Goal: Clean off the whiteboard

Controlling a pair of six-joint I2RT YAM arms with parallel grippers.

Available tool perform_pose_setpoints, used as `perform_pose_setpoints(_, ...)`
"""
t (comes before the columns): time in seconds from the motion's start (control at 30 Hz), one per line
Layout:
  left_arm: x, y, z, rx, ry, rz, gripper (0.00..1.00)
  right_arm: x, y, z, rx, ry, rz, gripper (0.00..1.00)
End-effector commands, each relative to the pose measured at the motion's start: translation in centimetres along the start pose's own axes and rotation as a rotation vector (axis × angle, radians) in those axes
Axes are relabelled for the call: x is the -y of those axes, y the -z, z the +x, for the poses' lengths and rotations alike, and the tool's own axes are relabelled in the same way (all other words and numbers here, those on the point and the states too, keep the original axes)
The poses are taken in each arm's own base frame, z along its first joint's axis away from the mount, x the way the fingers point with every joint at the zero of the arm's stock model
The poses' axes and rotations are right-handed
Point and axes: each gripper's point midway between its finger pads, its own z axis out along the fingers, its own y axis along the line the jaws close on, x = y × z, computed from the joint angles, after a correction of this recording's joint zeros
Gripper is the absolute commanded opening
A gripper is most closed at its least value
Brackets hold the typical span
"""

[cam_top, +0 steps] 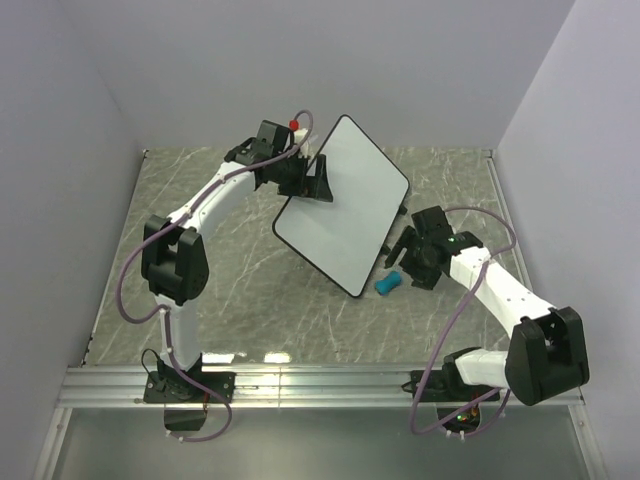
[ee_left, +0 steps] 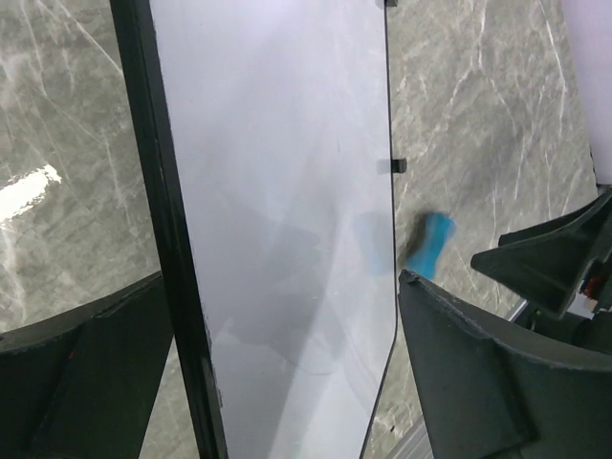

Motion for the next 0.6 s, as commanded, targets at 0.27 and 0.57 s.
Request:
perform_pose_setpoints(0.27,1.4,6.0,-4.3,0.206,-0.025,-0.117,1.0,-0.2,1.8,-2.6,0.118,0.081,0.004,0.92)
perform_pose_setpoints(0.57,0.1,16.2,-7.9,0.49,0.067,-0.318,0.99,-7.8,21.1,-9.6,0.699,0.185,-0.543,0.99)
